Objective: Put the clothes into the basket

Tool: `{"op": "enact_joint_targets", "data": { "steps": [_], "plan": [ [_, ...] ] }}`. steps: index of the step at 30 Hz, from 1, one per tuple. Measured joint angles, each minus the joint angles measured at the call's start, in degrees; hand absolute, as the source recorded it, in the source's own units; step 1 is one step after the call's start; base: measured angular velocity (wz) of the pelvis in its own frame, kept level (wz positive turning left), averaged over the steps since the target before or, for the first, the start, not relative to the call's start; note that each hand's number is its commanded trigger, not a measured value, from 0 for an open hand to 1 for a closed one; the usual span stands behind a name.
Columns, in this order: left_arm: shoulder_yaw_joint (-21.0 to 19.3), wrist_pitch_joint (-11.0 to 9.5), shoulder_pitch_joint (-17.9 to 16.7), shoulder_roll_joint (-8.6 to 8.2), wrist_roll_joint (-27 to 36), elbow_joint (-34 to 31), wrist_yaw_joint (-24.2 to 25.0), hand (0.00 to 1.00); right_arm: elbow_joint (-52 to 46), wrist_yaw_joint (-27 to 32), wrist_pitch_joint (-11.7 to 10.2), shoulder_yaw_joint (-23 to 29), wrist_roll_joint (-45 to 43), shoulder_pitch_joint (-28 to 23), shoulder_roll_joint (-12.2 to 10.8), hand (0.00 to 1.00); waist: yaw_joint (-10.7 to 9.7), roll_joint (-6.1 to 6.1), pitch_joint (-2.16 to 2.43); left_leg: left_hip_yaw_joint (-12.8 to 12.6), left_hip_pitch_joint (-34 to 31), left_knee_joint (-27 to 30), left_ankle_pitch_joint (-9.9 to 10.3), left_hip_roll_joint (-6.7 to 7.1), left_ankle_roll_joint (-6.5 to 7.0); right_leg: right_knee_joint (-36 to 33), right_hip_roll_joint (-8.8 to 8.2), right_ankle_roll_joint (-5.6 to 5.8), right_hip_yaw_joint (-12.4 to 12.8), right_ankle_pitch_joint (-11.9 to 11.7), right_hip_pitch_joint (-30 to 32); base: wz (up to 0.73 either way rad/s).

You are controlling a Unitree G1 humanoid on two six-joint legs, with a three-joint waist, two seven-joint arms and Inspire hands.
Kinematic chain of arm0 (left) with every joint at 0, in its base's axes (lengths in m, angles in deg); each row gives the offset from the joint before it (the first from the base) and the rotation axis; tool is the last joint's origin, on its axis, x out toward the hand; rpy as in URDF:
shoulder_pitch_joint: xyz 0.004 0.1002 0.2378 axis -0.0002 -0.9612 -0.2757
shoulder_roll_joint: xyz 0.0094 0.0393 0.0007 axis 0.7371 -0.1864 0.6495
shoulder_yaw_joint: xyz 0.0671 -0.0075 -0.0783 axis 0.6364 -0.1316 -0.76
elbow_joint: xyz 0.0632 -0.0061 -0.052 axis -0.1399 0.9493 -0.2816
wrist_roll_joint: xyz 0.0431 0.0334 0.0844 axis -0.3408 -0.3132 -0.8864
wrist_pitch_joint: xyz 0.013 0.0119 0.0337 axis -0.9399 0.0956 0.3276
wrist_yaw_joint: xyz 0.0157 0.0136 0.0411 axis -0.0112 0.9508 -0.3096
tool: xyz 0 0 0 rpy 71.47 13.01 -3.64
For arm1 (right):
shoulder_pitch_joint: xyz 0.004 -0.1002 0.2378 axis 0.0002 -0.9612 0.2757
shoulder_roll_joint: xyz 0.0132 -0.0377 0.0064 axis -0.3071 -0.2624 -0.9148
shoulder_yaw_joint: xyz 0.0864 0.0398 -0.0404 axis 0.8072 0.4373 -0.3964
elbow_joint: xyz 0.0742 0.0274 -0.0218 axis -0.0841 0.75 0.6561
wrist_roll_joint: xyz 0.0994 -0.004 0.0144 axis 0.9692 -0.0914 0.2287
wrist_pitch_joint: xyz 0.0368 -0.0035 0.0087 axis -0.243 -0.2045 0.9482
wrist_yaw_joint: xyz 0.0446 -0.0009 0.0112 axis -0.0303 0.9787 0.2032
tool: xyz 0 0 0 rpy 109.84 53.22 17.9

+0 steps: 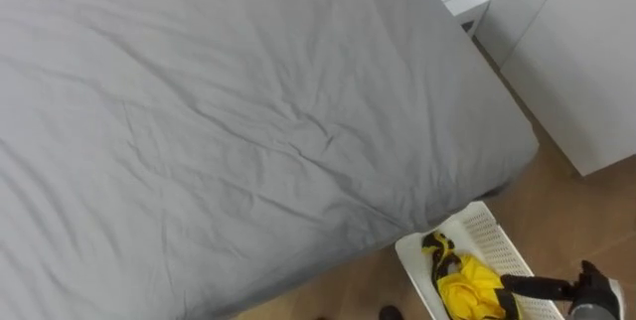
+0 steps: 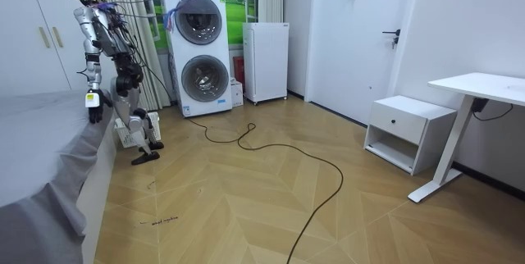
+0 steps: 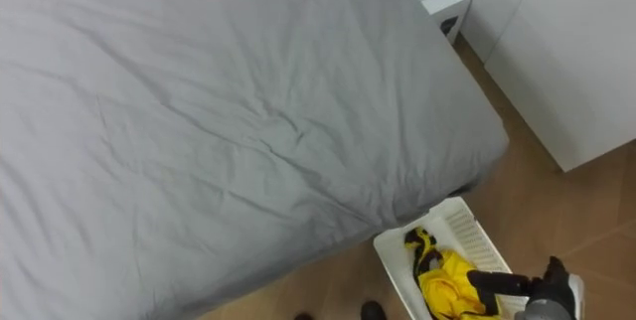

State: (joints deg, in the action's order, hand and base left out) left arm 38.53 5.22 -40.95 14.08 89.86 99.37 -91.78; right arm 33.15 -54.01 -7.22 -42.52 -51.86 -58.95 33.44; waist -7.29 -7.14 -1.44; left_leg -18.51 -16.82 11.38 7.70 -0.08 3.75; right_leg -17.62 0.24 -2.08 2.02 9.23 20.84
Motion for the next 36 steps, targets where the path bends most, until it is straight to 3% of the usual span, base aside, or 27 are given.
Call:
{"op": "enact_joint_targets", "data": {
  "steps": [10, 14, 17, 21, 23, 27, 30, 32, 36],
  "plan": [
    [-0.11, -0.01, -0.17, 0.72, -0.10, 0.00, 1.65, 0.00, 0.16, 0.13, 0.20, -0.50, 1.15, -2.21, -0.04, 0.00, 0.14, 0.73, 0.07, 0.87, 1.67, 0.16, 0.00, -0.07, 0.00, 1.98, -0.15, 0.01, -1.13, -0.01, -3.21, 0.06],
    [-0.60, -0.02, -0.61, 1.29, -0.69, -0.35, 1.63, 0.00, -0.10, 0.00, 0.55, -0.99, 4.67, -5.22, -0.22, 0.00, 1.29, 2.30, 0.19, 1.09, 4.27, -0.18, 0.01, -0.09, -0.02, 3.36, -0.16, -0.16, -2.04, 0.20, -6.11, 0.10],
    [-0.89, -0.30, -1.78, 1.76, -0.80, -1.17, 1.46, 0.00, -0.50, 0.00, 1.18, -2.20, 7.02, -7.53, -0.99, 0.00, 1.47, 3.52, 0.82, 1.44, 5.72, -0.46, 0.02, -0.10, -0.03, 5.05, -0.23, -0.28, -3.83, 0.12, -9.08, 0.29],
    [-1.97, -0.93, -3.39, 1.72, -2.58, -2.62, 1.17, 0.00, -0.66, -0.10, 0.99, -2.32, 11.88, -8.46, -3.44, 0.00, 1.57, 4.83, 1.17, 3.36, 8.89, -0.91, 0.03, 0.30, -0.05, 7.14, -0.41, -0.30, -5.50, -0.02, -13.70, 0.31],
    [-2.38, -1.71, -3.68, 1.48, -3.60, -2.66, 1.05, 0.00, -1.17, -1.21, 0.97, -2.36, 13.08, -8.81, -4.77, 0.00, 1.94, 5.23, 1.35, 4.33, 9.88, -1.10, 0.07, 0.54, -0.11, 7.32, -0.56, -0.20, -6.21, 0.37, -15.04, 0.26],
    [-4.62, -3.36, -4.98, -1.05, -5.83, -4.40, -0.44, 0.00, -3.41, -3.07, 0.33, -2.91, 13.33, -10.21, -7.30, 0.00, 2.79, 5.47, 1.31, 6.57, 11.85, -1.93, 0.10, 1.35, -0.09, 8.23, -1.08, 0.31, -8.52, 0.78, -18.01, 0.31],
    [-6.10, -4.31, -6.21, -1.67, -5.90, -5.58, -1.39, 0.00, -4.43, -4.54, 0.33, -5.02, 13.44, -11.05, -8.73, 0.00, 3.21, 6.25, 1.39, 8.20, 12.76, -2.27, 0.14, 1.82, -0.03, 9.01, -1.17, 0.43, -10.15, 0.91, -19.83, 0.28],
    [-7.33, -4.45, -6.72, -1.97, -6.63, -6.21, -2.05, 0.00, -4.79, -5.29, 0.61, -6.06, 13.09, -11.28, -9.07, 0.00, 3.42, 6.65, 1.53, 8.97, 12.88, -2.26, 0.16, 2.00, 0.01, 9.06, -1.21, 0.44, -10.73, 0.91, -20.36, 0.27],
    [-9.71, -4.57, -7.43, -2.63, -8.12, -7.15, -2.86, 0.00, -4.97, -6.78, 0.68, -7.96, 11.32, -12.44, -9.01, 0.00, 4.69, 7.34, 1.35, 10.50, 14.60, -2.83, 0.17, 2.46, 0.01, 9.33, -1.35, 0.51, -12.08, 0.99, -22.74, 0.20]
  ]
}}
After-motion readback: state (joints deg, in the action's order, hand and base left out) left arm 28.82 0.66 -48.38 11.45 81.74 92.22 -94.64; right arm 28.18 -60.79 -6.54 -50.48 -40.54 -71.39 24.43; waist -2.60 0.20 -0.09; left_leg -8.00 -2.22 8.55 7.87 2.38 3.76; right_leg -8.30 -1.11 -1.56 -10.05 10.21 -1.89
